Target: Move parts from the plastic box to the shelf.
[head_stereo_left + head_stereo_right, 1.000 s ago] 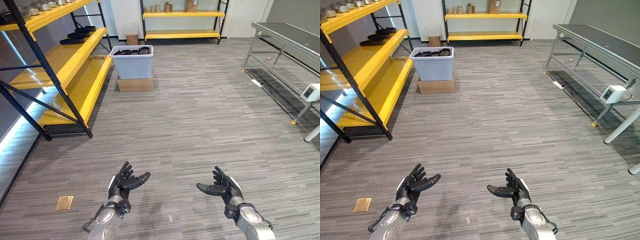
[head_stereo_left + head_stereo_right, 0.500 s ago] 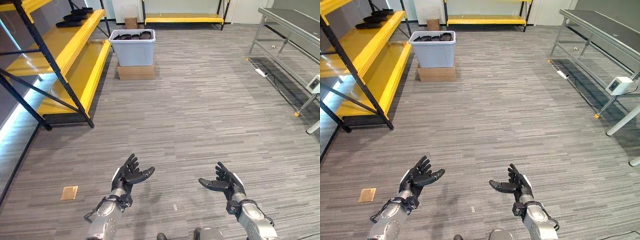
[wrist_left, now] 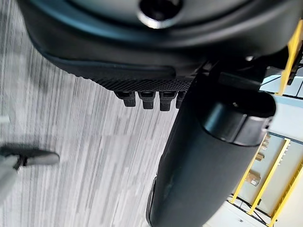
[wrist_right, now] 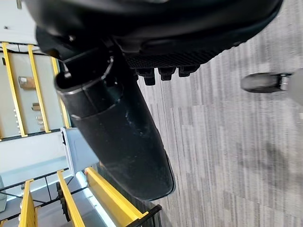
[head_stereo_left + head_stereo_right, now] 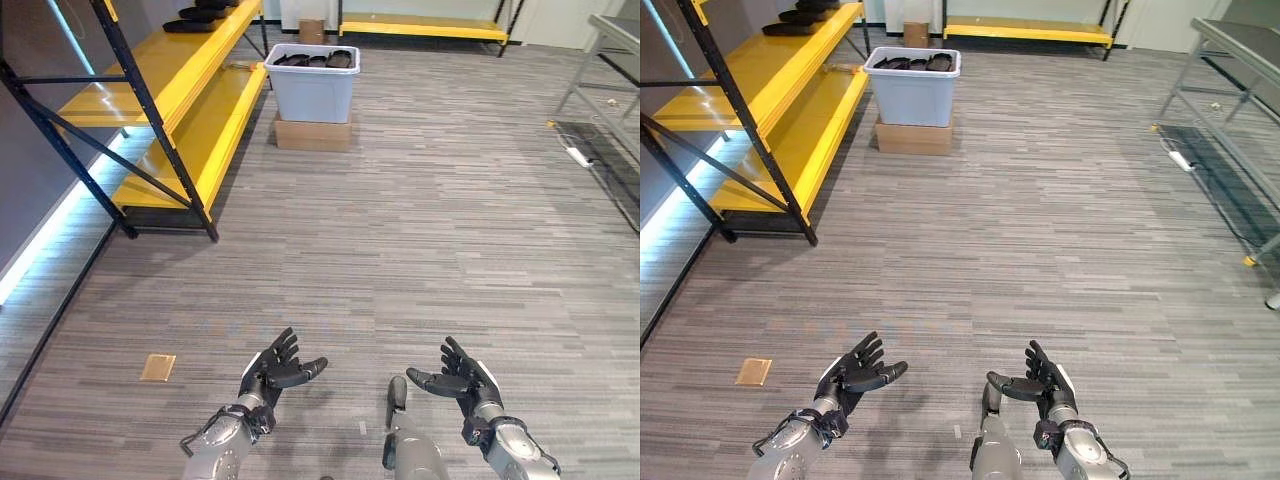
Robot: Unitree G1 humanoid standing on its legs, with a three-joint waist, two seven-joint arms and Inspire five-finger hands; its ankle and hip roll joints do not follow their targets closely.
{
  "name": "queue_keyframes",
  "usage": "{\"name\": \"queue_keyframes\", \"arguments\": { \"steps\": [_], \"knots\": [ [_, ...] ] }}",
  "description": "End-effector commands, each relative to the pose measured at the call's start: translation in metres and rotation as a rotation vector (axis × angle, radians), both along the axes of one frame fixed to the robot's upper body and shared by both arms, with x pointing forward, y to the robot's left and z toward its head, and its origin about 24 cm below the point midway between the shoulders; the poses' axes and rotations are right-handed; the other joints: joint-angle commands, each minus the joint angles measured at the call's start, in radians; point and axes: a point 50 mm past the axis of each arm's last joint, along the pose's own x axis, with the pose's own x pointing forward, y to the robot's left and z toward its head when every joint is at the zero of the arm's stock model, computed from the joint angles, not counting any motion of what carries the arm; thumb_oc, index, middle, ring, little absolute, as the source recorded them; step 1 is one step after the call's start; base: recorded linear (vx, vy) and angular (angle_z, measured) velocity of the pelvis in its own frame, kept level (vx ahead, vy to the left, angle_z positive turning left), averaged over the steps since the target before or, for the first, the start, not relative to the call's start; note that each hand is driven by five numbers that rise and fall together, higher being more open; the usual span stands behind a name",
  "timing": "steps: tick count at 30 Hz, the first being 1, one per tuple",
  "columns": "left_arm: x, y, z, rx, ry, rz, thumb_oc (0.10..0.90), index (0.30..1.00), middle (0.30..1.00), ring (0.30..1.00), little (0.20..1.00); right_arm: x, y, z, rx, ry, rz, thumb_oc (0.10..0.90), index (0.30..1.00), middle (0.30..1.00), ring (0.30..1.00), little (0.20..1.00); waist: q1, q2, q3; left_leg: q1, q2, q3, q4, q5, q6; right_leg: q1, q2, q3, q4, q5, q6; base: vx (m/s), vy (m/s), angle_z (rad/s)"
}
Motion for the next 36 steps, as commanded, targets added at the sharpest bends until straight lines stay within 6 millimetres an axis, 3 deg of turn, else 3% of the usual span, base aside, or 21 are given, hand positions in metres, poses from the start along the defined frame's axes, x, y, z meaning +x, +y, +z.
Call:
{"name": "queue_keyframes", "arguments": {
  "steps": [1, 6, 10, 17, 20, 25, 26, 27, 29, 31, 33, 36],
  "knots": [
    [0.028, -0.002, 0.042, -0.025, -0.221, -0.078, 0.9, 1.0, 1.0, 1.0, 1.0, 0.038, 0.004, 0.042, 0.014, -0.262, -0.026, 0.9, 1.0, 1.0, 1.0, 1.0, -0.015, -0.028, -0.036, -0.041, 0.025, 0.038, 0.094, -0.087, -0.048, 0.004, 0.004, 0.058, 0.008, 0.075, 0.022, 0.25, -0.144, 0.28],
    [0.02, -0.001, 0.037, -0.039, -0.193, -0.096, 0.9, 1.0, 1.0, 1.0, 1.0, 0.04, 0.004, 0.042, 0.006, -0.25, -0.03, 0.9, 1.0, 1.0, 1.0, 1.0, -0.013, -0.024, -0.058, -0.036, 0.026, 0.052, 0.123, -0.11, -0.048, 0.023, 0.032, 0.039, 0.091, 0.021, -0.004, 0.41, -0.196, -0.01],
    [0.009, -0.006, 0.029, -0.106, -0.16, -0.118, 0.9, 1.0, 1.0, 1.0, 1.0, 0.038, 0.004, 0.039, -0.002, -0.228, -0.015, 0.9, 1.0, 1.0, 1.0, 1.0, -0.021, -0.01, -0.089, -0.019, 0.027, 0.045, 0.135, -0.115, -0.059, 0.044, 0.105, 0.042, 0.127, -0.057, -0.05, 0.43, -0.214, -0.02],
    [0.015, -0.018, 0.027, -0.17, -0.133, -0.081, 0.9, 1.0, 1.0, 1.0, 1.0, 0.047, 0.0, 0.055, -0.066, -0.302, 0.043, 0.9, 1.0, 1.0, 1.0, 1.0, -0.028, 0.005, -0.124, -0.074, 0.058, 0.041, 0.246, -0.001, -0.114, 0.104, 0.185, 0.043, 0.082, -0.126, -0.12, 0.29, -0.207, -0.18],
    [0.018, -0.022, 0.03, -0.168, -0.152, -0.099, 0.9, 1.0, 1.0, 1.0, 1.0, 0.048, 0.0, 0.055, 0.024, -0.296, 0.006, 0.9, 1.0, 1.0, 1.0, 1.0, -0.025, 0.004, -0.123, -0.11, 0.069, 0.039, 0.315, 0.039, -0.133, 0.122, 0.198, 0.046, 0.065, -0.137, -0.139, 0.15, -0.155, -0.19],
    [0.022, -0.029, 0.032, -0.167, -0.17, -0.121, 0.9, 1.0, 1.0, 1.0, 1.0, 0.05, 0.008, 0.056, 0.003, -0.306, 0.059, 0.9, 1.0, 1.0, 1.0, 1.0, -0.026, 0.013, -0.126, -0.134, 0.075, 0.06, 0.427, 0.072, -0.161, 0.141, 0.206, 0.029, 0.046, -0.161, -0.163, 0.09, -0.133, 0.0],
    [0.023, -0.029, 0.031, -0.17, -0.172, -0.11, 0.9, 1.0, 1.0, 1.0, 1.0, 0.048, 0.011, 0.053, 0.001, -0.288, 0.085, 0.9, 1.0, 1.0, 1.0, 1.0, -0.032, 0.024, -0.136, -0.13, 0.089, 0.089, 0.485, 0.138, -0.192, 0.148, 0.216, 0.003, 0.036, -0.174, -0.183, 0.07, -0.139, -0.04],
    [0.024, -0.03, 0.032, -0.166, -0.176, -0.11, 0.9, 1.0, 1.0, 1.0, 1.0, 0.047, 0.012, 0.052, 0.0, -0.287, 0.09, 0.9, 1.0, 1.0, 1.0, 1.0, -0.033, 0.025, -0.137, -0.132, 0.094, 0.097, 0.511, 0.155, -0.2, 0.151, 0.217, -0.004, 0.033, -0.177, -0.189, 0.08, -0.199, 0.01],
    [0.025, -0.029, 0.033, -0.123, -0.176, -0.102, 0.9, 1.0, 1.0, 1.0, 1.0, 0.046, 0.014, 0.05, -0.001, -0.294, 0.109, 0.9, 1.0, 1.0, 1.0, 1.0, -0.028, 0.019, -0.133, -0.195, 0.128, 0.141, 0.7, 0.227, -0.231, 0.182, 0.213, -0.026, 0.017, -0.19, -0.216, 0.06, -0.191, 0.04],
    [0.027, -0.023, 0.034, -0.045, -0.171, -0.09, 0.9, 1.0, 1.0, 1.0, 1.0, 0.047, 0.014, 0.054, 0.0, -0.326, 0.106, 0.9, 1.0, 1.0, 1.0, 1.0, -0.018, 0.015, -0.117, -0.247, 0.148, 0.149, 0.744, 0.202, -0.221, 0.205, 0.207, -0.027, 0.022, -0.199, -0.218, 0.07, -0.069, -0.14],
    [0.028, -0.007, 0.043, -0.015, -0.206, -0.054, 0.9, 1.0, 1.0, 1.0, 1.0, 0.051, 0.01, 0.064, -0.007, -0.372, 0.087, 0.9, 1.0, 1.0, 1.0, 1.0, -0.018, 0.024, -0.091, -0.235, 0.161, 0.171, 0.519, 0.12, -0.173, 0.213, 0.196, -0.019, 0.051, -0.201, -0.188, 0.11, 0.157, 0.0],
    [0.028, 0.001, 0.044, -0.011, -0.2, -0.029, 0.9, 1.0, 1.0, 1.0, 1.0, 0.055, 0.009, 0.068, -0.026, -0.383, 0.081, 0.9, 1.0, 1.0, 1.0, 1.0, -0.014, 0.014, -0.085, -0.276, 0.161, 0.175, 0.357, 0.101, -0.14, 0.243, 0.18, 0.032, 0.047, -0.198, -0.168, 0.09, 0.164, 0.28]
  ]
}}
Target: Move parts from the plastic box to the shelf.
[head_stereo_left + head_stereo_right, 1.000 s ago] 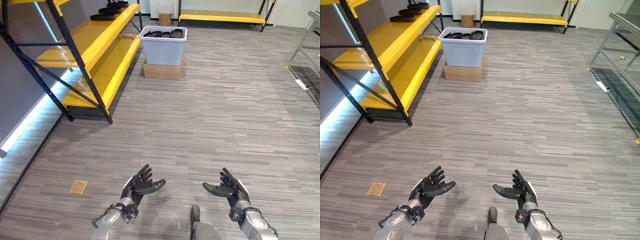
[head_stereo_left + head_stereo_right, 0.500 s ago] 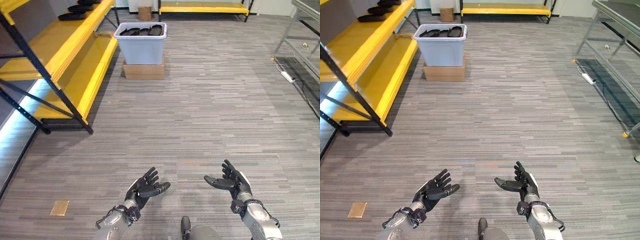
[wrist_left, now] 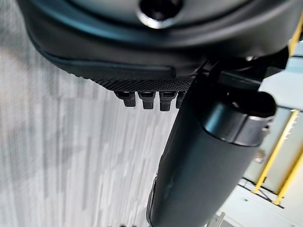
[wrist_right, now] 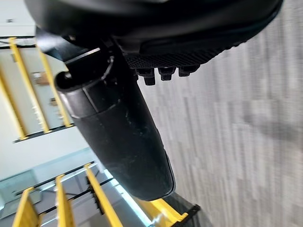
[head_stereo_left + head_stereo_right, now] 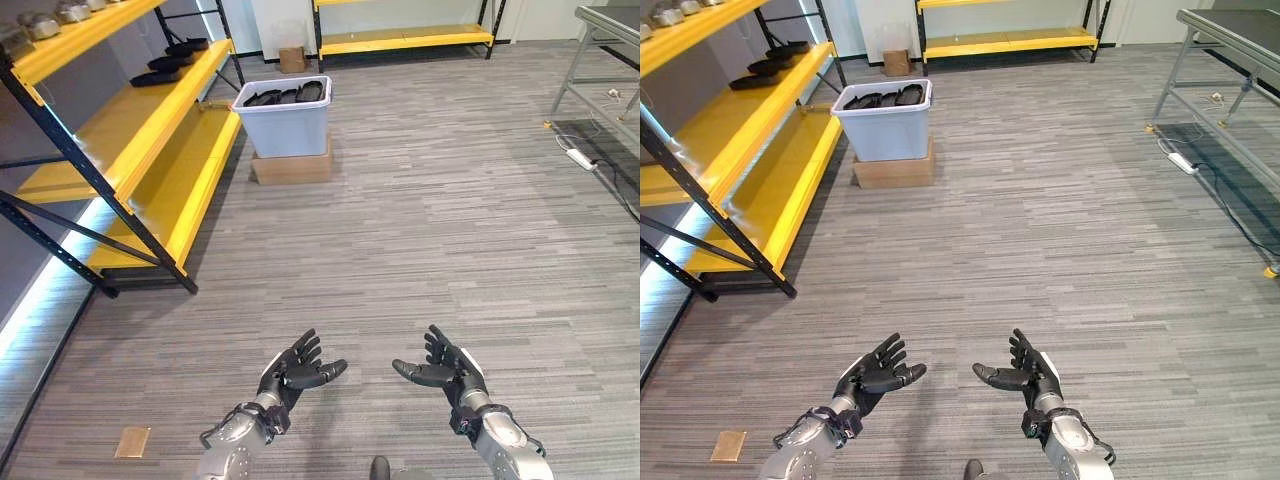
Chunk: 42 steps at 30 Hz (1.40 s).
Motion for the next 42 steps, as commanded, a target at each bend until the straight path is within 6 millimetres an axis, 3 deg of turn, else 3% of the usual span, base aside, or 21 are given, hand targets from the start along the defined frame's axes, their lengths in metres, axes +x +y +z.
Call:
{"name": "queue_keyframes", "arguments": {
  "steps": [1, 5, 6, 9, 13, 18, 24, 28, 33, 38, 42],
  "knots": [
    [0.022, 0.014, 0.032, 0.022, -0.163, 0.037, 0.9, 1.0, 1.0, 1.0, 1.0, 0.034, -0.001, 0.051, -0.018, -0.293, 0.02, 0.9, 1.0, 1.0, 1.0, 1.0, -0.001, -0.023, -0.003, 0.036, -0.074, 0.014, -0.134, 0.099, 0.069, 0.043, 0.008, 0.11, -0.028, -0.05, 0.113, 0.11, 0.098, 0.28],
    [0.018, 0.014, 0.031, -0.018, -0.168, 0.025, 0.9, 1.0, 1.0, 1.0, 1.0, 0.036, 0.007, 0.049, -0.019, -0.263, 0.062, 0.9, 1.0, 1.0, 1.0, 1.0, 0.032, -0.015, -0.006, -0.016, -0.013, -0.036, -0.336, 0.206, 0.037, 0.101, 0.009, 0.14, -0.057, -0.064, 0.128, 0.2, 0.1, -0.23],
    [0.019, 0.015, 0.034, -0.013, -0.183, 0.024, 0.9, 1.0, 1.0, 1.0, 1.0, 0.034, 0.007, 0.048, -0.028, -0.25, 0.079, 0.9, 1.0, 1.0, 1.0, 1.0, 0.037, -0.012, -0.005, -0.035, 0.034, -0.03, -0.402, 0.252, 0.023, 0.114, 0.0, 0.137, -0.059, -0.064, 0.134, 0.32, 0.139, -0.5],
    [0.021, 0.019, 0.033, 0.012, -0.178, 0.029, 0.9, 1.0, 1.0, 1.0, 1.0, 0.031, 0.006, 0.046, -0.028, -0.243, 0.086, 0.9, 1.0, 1.0, 1.0, 1.0, 0.027, -0.014, 0.001, -0.024, 0.065, 0.006, -0.44, 0.254, 0.016, 0.126, -0.013, 0.108, -0.032, -0.086, 0.144, 0.22, 0.106, -0.35],
    [0.019, 0.021, 0.032, 0.033, -0.177, 0.043, 0.9, 1.0, 1.0, 1.0, 1.0, 0.033, 0.008, 0.047, -0.014, -0.25, 0.102, 0.9, 1.0, 1.0, 1.0, 1.0, 0.03, -0.01, 0.007, -0.002, 0.069, -0.021, -0.447, 0.26, 0.011, 0.119, 0.003, 0.118, 0.015, -0.114, 0.141, 0.21, 0.081, -0.36],
    [0.024, 0.03, 0.042, 0.221, -0.268, 0.069, 0.9, 1.0, 1.0, 1.0, 1.0, 0.034, 0.01, 0.054, -0.002, -0.3, 0.119, 0.9, 1.0, 1.0, 1.0, 1.0, 0.031, -0.013, 0.005, 0.012, 0.033, -0.027, -0.407, 0.227, 0.027, 0.12, 0.004, 0.126, 0.048, -0.135, 0.138, 0.23, 0.125, -0.16],
    [0.035, 0.044, 0.069, 0.308, -0.406, 0.096, 0.9, 1.0, 1.0, 1.0, 1.0, 0.034, 0.002, 0.054, -0.015, -0.303, 0.064, 0.9, 1.0, 1.0, 1.0, 1.0, 0.039, -0.007, -0.039, 0.037, -0.04, -0.04, -0.414, 0.18, 0.064, 0.135, -0.013, 0.141, 0.071, -0.156, 0.163, 0.28, 0.193, 0.06],
    [0.044, 0.042, 0.085, 0.308, -0.493, 0.044, 0.9, 1.0, 1.0, 1.0, 1.0, 0.036, 0.001, 0.056, -0.018, -0.311, 0.004, 0.9, 1.0, 1.0, 1.0, 1.0, 0.032, -0.003, -0.051, 0.059, -0.066, -0.038, -0.436, 0.164, 0.086, 0.129, -0.022, 0.142, 0.118, -0.176, 0.18, 0.16, 0.146, -0.07],
    [0.054, 0.038, 0.095, 0.318, -0.518, 0.003, 0.9, 1.0, 1.0, 1.0, 1.0, 0.042, 0.008, 0.055, -0.013, -0.309, -0.026, 0.9, 1.0, 1.0, 1.0, 1.0, 0.024, 0.007, -0.066, 0.082, -0.101, -0.042, -0.466, 0.14, 0.124, 0.072, -0.028, 0.159, 0.227, -0.126, 0.22, 0.15, 0.153, -0.1],
    [0.056, 0.029, 0.087, 0.286, -0.46, -0.091, 0.9, 1.0, 1.0, 1.0, 1.0, 0.044, 0.012, 0.055, -0.02, -0.306, -0.058, 0.9, 1.0, 1.0, 1.0, 1.0, 0.014, 0.013, -0.07, 0.089, -0.14, -0.058, -0.469, 0.111, 0.159, 0.0, -0.016, 0.191, 0.376, -0.081, 0.25, 0.11, 0.124, -0.02],
    [0.053, 0.021, 0.081, 0.279, -0.446, -0.134, 0.9, 1.0, 1.0, 1.0, 1.0, 0.044, 0.015, 0.055, -0.02, -0.302, -0.057, 0.9, 1.0, 1.0, 1.0, 1.0, 0.011, 0.012, -0.071, 0.09, -0.182, -0.078, -0.469, 0.097, 0.186, -0.049, 0.014, 0.214, 0.552, -0.007, 0.282, 0.09, 0.136, 0.03]
  ]
}}
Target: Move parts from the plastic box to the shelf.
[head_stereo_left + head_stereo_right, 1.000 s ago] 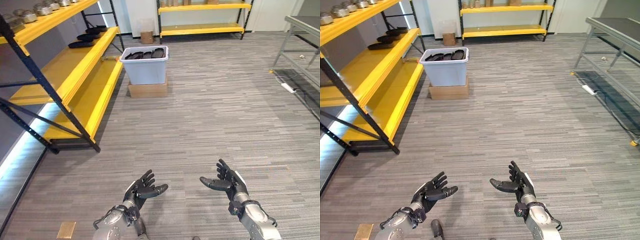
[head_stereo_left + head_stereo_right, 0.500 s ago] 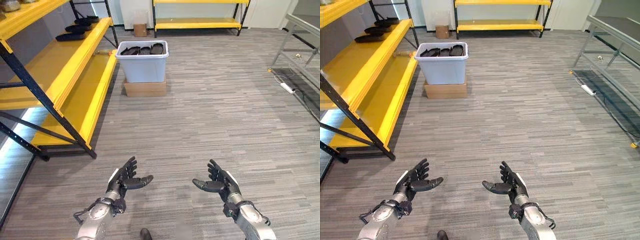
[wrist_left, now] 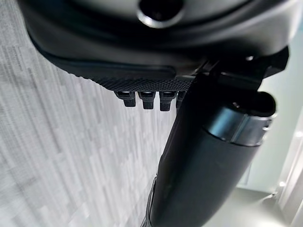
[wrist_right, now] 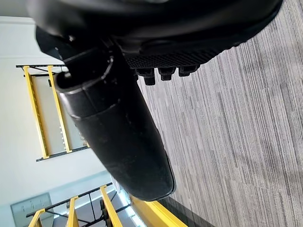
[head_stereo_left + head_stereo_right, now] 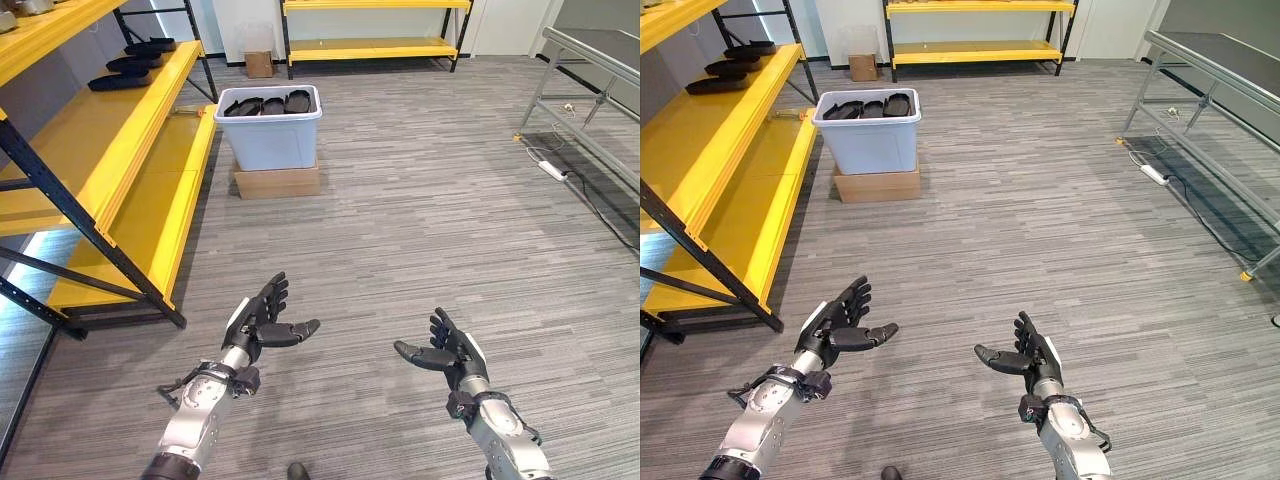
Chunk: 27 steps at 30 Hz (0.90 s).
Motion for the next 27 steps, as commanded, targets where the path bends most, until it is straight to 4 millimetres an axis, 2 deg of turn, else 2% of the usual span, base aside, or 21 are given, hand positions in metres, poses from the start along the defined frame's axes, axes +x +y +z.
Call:
{"name": "queue_keyframes", "arguments": {
  "steps": [1, 2, 3, 4, 6, 8, 10, 11, 12, 14, 16, 19, 22, 23, 25, 27],
  "knots": [
    [0.014, -0.009, 0.025, 0.003, -0.132, -0.085, 0.9, 1.0, 1.0, 1.0, 1.0, 0.032, 0.005, 0.045, -0.026, -0.253, 0.007, 0.9, 1.0, 1.0, 1.0, 1.0, 0.004, 0.019, -0.091, -0.031, -0.073, -0.076, -0.007, -0.073, 0.035, -0.033, 0.214, -0.062, 0.218, 0.022, -0.033, 0.08, 0.12, 0.01],
    [0.014, -0.01, 0.025, -0.001, -0.132, -0.09, 0.9, 1.0, 1.0, 1.0, 1.0, 0.032, 0.005, 0.046, -0.028, -0.257, 0.004, 0.9, 1.0, 1.0, 1.0, 1.0, 0.006, 0.02, -0.091, -0.031, -0.076, -0.075, -0.007, -0.074, 0.038, -0.037, 0.212, -0.068, 0.239, 0.029, -0.028, 0.1, 0.169, 0.04],
    [0.013, -0.011, 0.024, -0.006, -0.127, -0.086, 0.9, 1.0, 1.0, 1.0, 1.0, 0.034, 0.009, 0.046, -0.027, -0.256, 0.008, 0.9, 1.0, 1.0, 1.0, 1.0, 0.014, 0.029, -0.088, -0.02, -0.086, -0.076, -0.007, -0.086, 0.051, -0.085, 0.179, -0.098, 0.396, 0.051, -0.033, 0.11, 0.161, -0.01],
    [0.012, -0.012, 0.024, -0.006, -0.126, -0.085, 0.9, 1.0, 1.0, 1.0, 1.0, 0.034, 0.01, 0.046, -0.029, -0.257, 0.012, 0.9, 1.0, 1.0, 1.0, 1.0, 0.02, 0.041, -0.088, -0.019, -0.078, -0.076, -0.007, -0.087, 0.05, -0.102, 0.178, -0.105, 0.415, 0.055, -0.042, 0.11, 0.152, -0.12],
    [0.01, -0.011, 0.023, -0.005, -0.125, -0.073, 0.9, 1.0, 1.0, 1.0, 1.0, 0.036, 0.013, 0.046, -0.028, -0.257, 0.026, 0.9, 1.0, 1.0, 1.0, 1.0, 0.021, 0.049, -0.082, -0.005, -0.075, -0.071, -0.007, -0.095, 0.051, -0.153, 0.176, -0.109, 0.421, 0.062, -0.044, 0.06, 0.034, -0.22],
    [0.009, -0.01, 0.025, -0.01, -0.133, -0.058, 0.9, 1.0, 1.0, 1.0, 1.0, 0.038, 0.014, 0.047, -0.028, -0.268, 0.046, 0.9, 1.0, 1.0, 1.0, 1.0, 0.015, 0.056, -0.069, 0.018, -0.067, -0.068, -0.007, -0.1, 0.04, -0.207, 0.177, -0.134, 0.33, 0.031, -0.057, 0.09, -0.029, -0.3],
    [0.011, -0.008, 0.031, -0.002, -0.151, -0.033, 0.9, 1.0, 1.0, 1.0, 1.0, 0.038, 0.011, 0.05, -0.02, -0.272, 0.061, 0.9, 1.0, 1.0, 1.0, 1.0, 0.006, 0.043, -0.05, 0.055, -0.066, -0.068, -0.007, -0.114, 0.021, -0.204, 0.133, -0.204, 0.056, 0.029, -0.075, 0.2, -0.129, -0.47],
    [0.014, -0.005, 0.037, -0.004, -0.175, -0.006, 0.9, 1.0, 1.0, 1.0, 1.0, 0.037, 0.008, 0.052, -0.014, -0.279, 0.069, 0.9, 1.0, 1.0, 1.0, 1.0, 0.006, 0.029, -0.04, 0.086, -0.063, -0.058, -0.007, -0.14, 0.009, -0.209, 0.082, -0.259, -0.111, 0.076, -0.08, 0.21, -0.161, -0.46],
    [0.014, -0.005, 0.038, -0.007, -0.178, 0.001, 0.9, 1.0, 1.0, 1.0, 1.0, 0.036, 0.008, 0.052, -0.014, -0.28, 0.069, 0.9, 1.0, 1.0, 1.0, 1.0, 0.004, 0.026, -0.036, 0.096, -0.062, -0.056, -0.007, -0.149, 0.008, -0.209, 0.071, -0.268, -0.138, 0.096, -0.078, 0.2, -0.153, -0.33],
    [0.013, -0.005, 0.037, -0.026, -0.171, 0.02, 0.9, 1.0, 1.0, 1.0, 1.0, 0.035, 0.006, 0.051, -0.013, -0.283, 0.049, 0.9, 1.0, 1.0, 1.0, 1.0, 0.005, 0.029, -0.015, 0.136, -0.058, -0.068, -0.007, -0.194, 0.011, -0.292, 0.0, -0.252, -0.188, 0.165, -0.061, 0.18, -0.125, -0.1],
    [0.008, -0.006, 0.032, -0.035, -0.16, -0.007, 0.9, 1.0, 1.0, 1.0, 1.0, 0.033, 0.0, 0.051, -0.009, -0.287, 0.015, 0.9, 1.0, 1.0, 1.0, 1.0, 0.005, 0.043, 0.003, 0.154, -0.035, -0.086, -0.007, -0.208, 0.002, -0.357, -0.022, -0.204, -0.249, 0.157, -0.056, 0.2, -0.19, 0.16],
    [0.0, -0.009, 0.026, -0.025, -0.157, -0.075, 0.9, 1.0, 1.0, 1.0, 1.0, 0.029, -0.006, 0.05, -0.007, -0.289, -0.036, 0.9, 1.0, 1.0, 1.0, 1.0, -0.001, 0.041, 0.015, 0.162, -0.023, -0.097, -0.007, -0.214, -0.004, -0.329, -0.013, -0.157, -0.326, 0.134, -0.043, 0.26, -0.246, 0.46],
    [-0.003, -0.013, 0.022, -0.024, -0.148, -0.119, 0.9, 1.0, 1.0, 1.0, 1.0, 0.025, -0.01, 0.048, -0.006, -0.279, -0.07, 0.9, 1.0, 1.0, 1.0, 1.0, -0.014, 0.01, 0.006, 0.15, -0.032, -0.098, 0.025, -0.22, -0.013, -0.221, -0.002, -0.138, -0.407, 0.171, -0.029, 0.31, -0.249, 0.67],
    [-0.004, -0.013, 0.021, -0.034, -0.135, -0.123, 0.9, 1.0, 1.0, 1.0, 1.0, 0.024, -0.01, 0.046, -0.007, -0.275, -0.051, 0.9, 1.0, 1.0, 1.0, 1.0, -0.015, -0.002, -0.001, 0.148, -0.034, -0.088, 0.04, -0.226, -0.017, -0.186, 0.003, -0.145, -0.409, 0.177, -0.027, 0.34, -0.254, 0.88],
    [-0.004, -0.013, 0.019, -0.073, -0.118, -0.106, 0.9, 1.0, 1.0, 1.0, 1.0, 0.023, -0.008, 0.045, -0.017, -0.281, -0.014, 0.9, 1.0, 1.0, 1.0, 1.0, -0.015, -0.01, -0.01, 0.147, -0.033, -0.08, 0.052, -0.229, -0.02, -0.166, 0.013, -0.154, -0.393, 0.17, -0.029, 0.34, -0.232, 0.9],
    [-0.005, -0.014, 0.022, -0.133, -0.127, -0.094, 0.9, 1.0, 1.0, 1.0, 1.0, 0.024, -0.006, 0.047, -0.033, -0.283, 0.022, 0.9, 1.0, 1.0, 1.0, 1.0, -0.015, -0.016, -0.032, 0.15, -0.02, -0.067, 0.066, -0.232, -0.028, -0.142, 0.04, -0.173, -0.359, 0.13, -0.044, 0.38, -0.232, 0.15]
  ]
}}
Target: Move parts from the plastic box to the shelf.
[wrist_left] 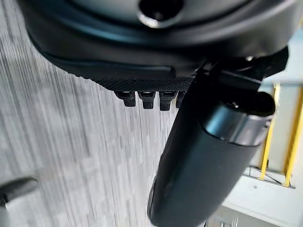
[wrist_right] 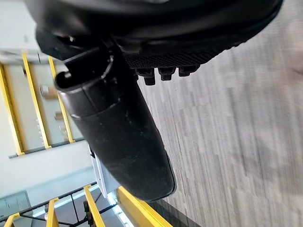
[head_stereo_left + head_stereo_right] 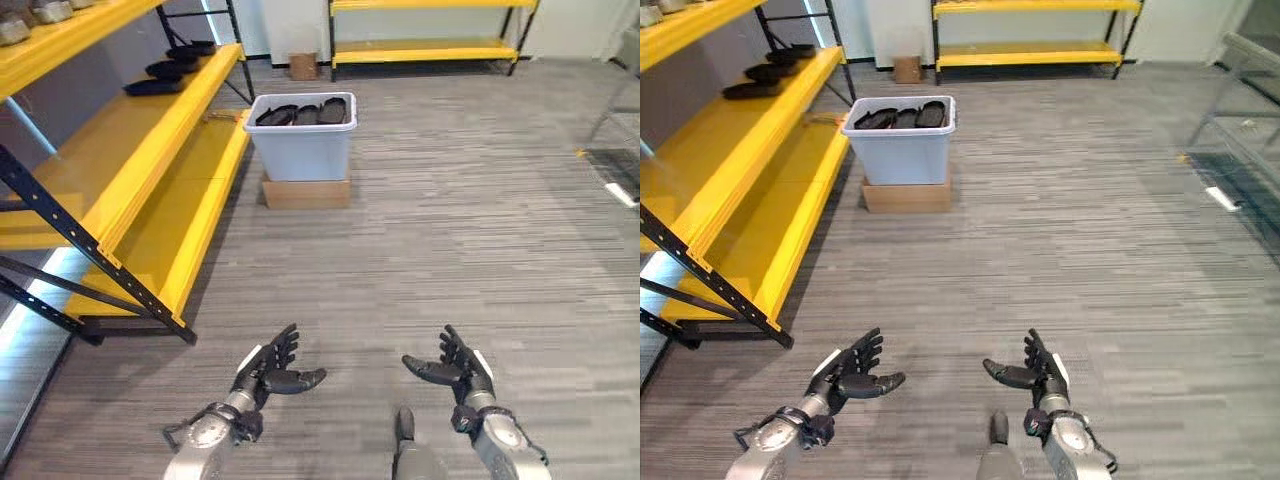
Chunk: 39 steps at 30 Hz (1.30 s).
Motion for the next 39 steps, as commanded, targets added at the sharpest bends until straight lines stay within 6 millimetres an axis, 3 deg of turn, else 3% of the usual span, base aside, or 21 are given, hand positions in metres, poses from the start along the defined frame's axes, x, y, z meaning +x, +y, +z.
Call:
{"name": "queue_keyframes", "arguments": {
  "steps": [1, 8, 12, 13, 15, 23, 26, 28, 29, 32, 34, 35, 38, 39],
  "knots": [
    [0.042, -0.001, 0.068, -0.07, -0.342, -0.054, 0.9, 1.0, 1.0, 1.0, 1.0, 0.028, 0.013, 0.051, 0.013, -0.305, 0.068, 0.9, 1.0, 1.0, 1.0, 1.0, -0.023, -0.061, -0.056, -0.119, -0.144, 0.043, 0.067, -0.042, 0.082, 0.062, -0.042, -0.035, -0.035, -0.084, 0.108, 0.27, -0.168, -0.26],
    [0.038, -0.003, 0.066, -0.083, -0.321, -0.057, 0.9, 1.0, 1.0, 1.0, 1.0, 0.028, 0.012, 0.053, -0.023, -0.304, 0.124, 0.9, 1.0, 1.0, 1.0, 1.0, -0.027, -0.061, -0.084, -0.117, -0.099, 0.066, 0.125, -0.047, 0.061, 0.084, -0.003, -0.048, 0.023, -0.168, 0.047, 0.24, -0.157, -0.07],
    [0.036, -0.005, 0.061, -0.123, -0.297, -0.042, 0.9, 1.0, 1.0, 1.0, 1.0, 0.033, 0.012, 0.058, -0.066, -0.323, 0.166, 0.9, 1.0, 1.0, 1.0, 1.0, -0.017, -0.061, -0.091, -0.155, -0.079, 0.059, 0.203, -0.001, 0.038, 0.115, 0.028, -0.057, 0.018, -0.202, 0.011, 0.19, -0.159, 0.06],
    [0.036, -0.007, 0.062, -0.23, -0.293, -0.016, 0.9, 1.0, 1.0, 1.0, 1.0, 0.035, 0.012, 0.061, -0.102, -0.325, 0.194, 0.9, 1.0, 1.0, 1.0, 1.0, -0.009, -0.062, -0.091, -0.183, -0.071, 0.056, 0.257, 0.031, 0.027, 0.134, 0.044, -0.065, 0.015, -0.224, -0.009, 0.22, -0.208, -0.07],
    [0.036, -0.009, 0.067, -0.236, -0.332, -0.036, 0.9, 1.0, 1.0, 1.0, 1.0, 0.038, 0.013, 0.063, -0.128, -0.329, 0.214, 0.9, 1.0, 1.0, 1.0, 1.0, 0.001, -0.065, -0.088, -0.222, -0.059, 0.053, 0.32, 0.065, 0.02, 0.157, 0.06, -0.065, 0.01, -0.242, -0.029, 0.18, -0.187, -0.07],
    [0.043, -0.008, 0.07, -0.227, -0.341, 0.025, 0.9, 1.0, 1.0, 1.0, 1.0, 0.039, 0.015, 0.066, -0.148, -0.334, 0.283, 0.9, 1.0, 1.0, 1.0, 1.0, 0.005, -0.08, -0.092, -0.27, -0.051, 0.06, 0.557, 0.107, -0.003, 0.213, 0.118, -0.069, -0.015, -0.289, -0.086, 0.14, -0.164, -0.02],
    [0.041, -0.009, 0.069, -0.217, -0.336, 0.026, 0.9, 1.0, 1.0, 1.0, 1.0, 0.038, 0.014, 0.066, -0.14, -0.335, 0.293, 0.9, 1.0, 1.0, 1.0, 1.0, 0.009, -0.089, -0.088, -0.302, -0.026, 0.09, 0.717, 0.158, -0.027, 0.239, 0.131, -0.087, -0.042, -0.294, -0.11, 0.1, -0.16, -0.1],
    [0.041, -0.008, 0.067, -0.201, -0.318, 0.031, 0.9, 1.0, 1.0, 1.0, 1.0, 0.038, 0.014, 0.065, -0.142, -0.333, 0.281, 0.9, 1.0, 1.0, 1.0, 1.0, 0.018, -0.089, -0.071, -0.354, -0.002, 0.08, 0.789, 0.144, -0.04, 0.263, 0.137, -0.091, -0.042, -0.304, -0.11, 0.1, -0.117, 0.18],
    [0.041, -0.006, 0.065, -0.194, -0.31, 0.04, 0.9, 1.0, 1.0, 1.0, 1.0, 0.039, 0.014, 0.065, -0.143, -0.336, 0.275, 0.9, 1.0, 1.0, 1.0, 1.0, 0.023, -0.096, -0.061, -0.38, -0.007, 0.091, 0.751, 0.136, -0.012, 0.259, 0.127, -0.098, -0.038, -0.292, -0.106, 0.01, 0.02, 0.29],
    [0.04, -0.001, 0.066, -0.183, -0.315, 0.059, 0.9, 1.0, 1.0, 1.0, 1.0, 0.042, 0.017, 0.067, -0.158, -0.339, 0.274, 0.9, 1.0, 1.0, 1.0, 1.0, 0.031, -0.092, -0.037, -0.389, -0.017, 0.114, 0.545, 0.128, 0.006, 0.269, 0.127, -0.086, -0.024, -0.296, -0.085, 0.05, 0.11, 0.27],
    [0.038, 0.0, 0.065, -0.188, -0.318, 0.076, 0.9, 1.0, 1.0, 1.0, 1.0, 0.042, 0.018, 0.068, -0.163, -0.329, 0.269, 0.9, 1.0, 1.0, 1.0, 1.0, 0.037, -0.085, -0.031, -0.417, 0.002, 0.152, 0.321, 0.178, 0.002, 0.305, 0.128, -0.082, -0.044, -0.301, -0.069, 0.15, 0.199, 0.19],
    [0.037, 0.0, 0.064, -0.189, -0.315, 0.086, 0.9, 1.0, 1.0, 1.0, 1.0, 0.042, 0.018, 0.067, -0.164, -0.323, 0.266, 0.9, 1.0, 1.0, 1.0, 1.0, 0.039, -0.084, -0.032, -0.427, 0.02, 0.153, 0.226, 0.209, -0.021, 0.334, 0.117, -0.088, -0.06, -0.307, -0.052, 0.18, 0.172, 0.08],
    [0.037, 0.002, 0.059, -0.221, -0.294, 0.089, 0.9, 1.0, 1.0, 1.0, 1.0, 0.039, 0.021, 0.064, -0.089, -0.306, 0.266, 0.9, 1.0, 1.0, 1.0, 1.0, 0.052, -0.074, -0.028, -0.459, 0.095, 0.129, 0.029, 0.312, -0.04, 0.347, 0.094, -0.096, -0.062, -0.299, -0.026, 0.14, 0.162, -0.13],
    [0.036, 0.003, 0.058, -0.232, -0.287, 0.089, 0.9, 1.0, 1.0, 1.0, 1.0, 0.039, 0.023, 0.064, -0.071, -0.306, 0.274, 0.9, 1.0, 1.0, 1.0, 1.0, 0.054, -0.073, -0.027, -0.459, 0.116, 0.115, 0.006, 0.311, -0.042, 0.343, 0.084, -0.095, -0.047, -0.308, -0.022, 0.1, 0.157, -0.23]
  ]
}}
